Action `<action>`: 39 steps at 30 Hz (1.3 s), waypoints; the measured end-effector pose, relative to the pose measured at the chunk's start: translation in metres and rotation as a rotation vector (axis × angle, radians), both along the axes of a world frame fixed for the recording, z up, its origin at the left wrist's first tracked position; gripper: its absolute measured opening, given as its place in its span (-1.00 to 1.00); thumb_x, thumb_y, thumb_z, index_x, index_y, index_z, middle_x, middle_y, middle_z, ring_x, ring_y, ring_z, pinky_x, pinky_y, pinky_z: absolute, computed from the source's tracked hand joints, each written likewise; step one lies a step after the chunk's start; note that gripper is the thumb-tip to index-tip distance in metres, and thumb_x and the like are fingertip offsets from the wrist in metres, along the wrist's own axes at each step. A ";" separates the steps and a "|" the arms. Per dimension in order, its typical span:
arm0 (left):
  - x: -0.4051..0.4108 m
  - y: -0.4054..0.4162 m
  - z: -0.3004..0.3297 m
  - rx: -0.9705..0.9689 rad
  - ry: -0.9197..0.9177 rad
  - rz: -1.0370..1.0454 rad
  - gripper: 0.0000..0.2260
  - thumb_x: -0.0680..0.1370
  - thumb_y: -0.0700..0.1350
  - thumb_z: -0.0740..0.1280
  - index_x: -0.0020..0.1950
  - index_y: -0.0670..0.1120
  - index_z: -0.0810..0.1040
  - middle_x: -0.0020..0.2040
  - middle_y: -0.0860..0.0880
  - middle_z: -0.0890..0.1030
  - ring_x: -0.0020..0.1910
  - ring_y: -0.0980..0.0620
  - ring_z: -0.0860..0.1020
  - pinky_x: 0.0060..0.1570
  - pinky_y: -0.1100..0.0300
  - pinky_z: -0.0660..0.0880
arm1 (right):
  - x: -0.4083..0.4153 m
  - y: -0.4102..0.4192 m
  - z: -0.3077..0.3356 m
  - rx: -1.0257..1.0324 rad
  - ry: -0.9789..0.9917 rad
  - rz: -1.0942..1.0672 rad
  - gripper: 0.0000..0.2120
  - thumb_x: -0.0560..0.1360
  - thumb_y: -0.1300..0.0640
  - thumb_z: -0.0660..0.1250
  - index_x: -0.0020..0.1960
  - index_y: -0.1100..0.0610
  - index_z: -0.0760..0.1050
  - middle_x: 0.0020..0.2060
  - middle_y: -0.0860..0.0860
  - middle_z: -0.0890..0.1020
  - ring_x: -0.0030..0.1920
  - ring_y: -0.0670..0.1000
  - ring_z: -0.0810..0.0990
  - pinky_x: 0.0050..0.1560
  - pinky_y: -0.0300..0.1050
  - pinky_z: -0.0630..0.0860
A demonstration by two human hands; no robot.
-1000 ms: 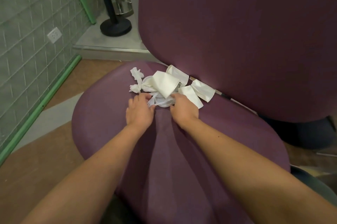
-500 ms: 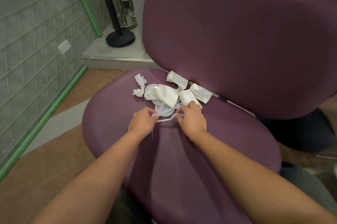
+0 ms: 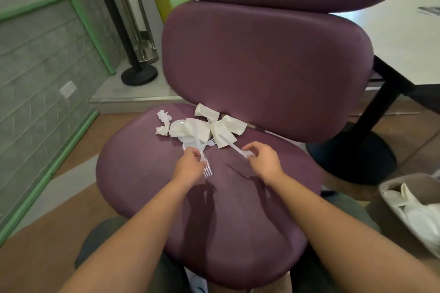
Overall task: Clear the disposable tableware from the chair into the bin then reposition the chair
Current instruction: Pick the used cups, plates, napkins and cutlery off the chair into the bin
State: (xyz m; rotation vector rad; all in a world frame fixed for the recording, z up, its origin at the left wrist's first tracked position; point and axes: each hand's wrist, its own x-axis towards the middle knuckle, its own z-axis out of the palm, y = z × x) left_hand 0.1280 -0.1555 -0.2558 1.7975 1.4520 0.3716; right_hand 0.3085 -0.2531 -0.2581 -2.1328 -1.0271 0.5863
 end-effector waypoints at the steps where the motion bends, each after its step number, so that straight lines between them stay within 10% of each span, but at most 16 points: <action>1: 0.009 -0.005 0.005 0.005 -0.021 -0.024 -0.86 0.53 -0.14 0.30 0.04 -0.01 0.37 -0.03 0.03 0.54 -0.06 -0.02 0.51 -0.21 0.18 0.33 | 0.003 -0.007 0.002 0.029 0.032 -0.049 -0.83 0.52 0.21 0.31 -0.02 -0.04 0.57 -0.03 0.04 0.56 -0.12 0.00 0.51 -0.16 -0.22 0.33; 6: 0.061 -0.040 0.022 0.008 -0.140 -0.158 -0.85 0.48 -0.16 0.35 -0.05 0.03 0.43 -0.15 0.05 0.58 -0.09 -0.05 0.60 -0.03 0.12 0.50 | 0.028 -0.055 0.014 0.160 0.154 -0.242 -0.95 0.47 0.17 0.41 -0.11 0.06 0.55 -0.23 -0.04 0.61 -0.28 -0.10 0.52 -0.36 -0.40 0.35; 18: 0.194 -0.146 0.029 0.040 -0.199 -0.557 -0.84 0.46 -0.09 0.42 -0.05 0.17 0.57 -0.17 0.11 0.62 -0.21 0.06 0.62 0.00 0.11 0.56 | 0.109 -0.180 0.019 0.343 0.266 -0.611 -0.92 0.47 0.16 0.45 -0.15 0.03 0.57 -0.19 0.00 0.65 -0.12 0.02 0.63 0.01 0.04 0.61; 29: 0.296 -0.241 -0.001 -0.034 -0.080 -0.776 -0.88 0.52 -0.12 0.39 0.03 0.04 0.58 -0.14 0.06 0.61 -0.21 0.07 0.61 -0.22 0.24 0.51 | 0.180 -0.294 -0.017 0.175 0.238 -0.916 -0.88 0.48 0.18 0.42 0.00 0.18 0.60 -0.15 0.03 0.64 -0.13 0.03 0.58 -0.08 -0.14 0.44; 39: 0.368 -0.298 -0.044 -0.153 -0.024 -0.837 -0.86 0.54 -0.15 0.39 0.08 -0.01 0.57 -0.14 0.02 0.56 -0.12 0.02 0.56 0.02 0.16 0.54 | 0.231 -0.343 -0.041 0.005 0.169 -1.076 -0.88 0.49 0.19 0.40 0.02 0.15 0.60 -0.06 0.08 0.67 -0.06 0.10 0.62 0.01 -0.03 0.55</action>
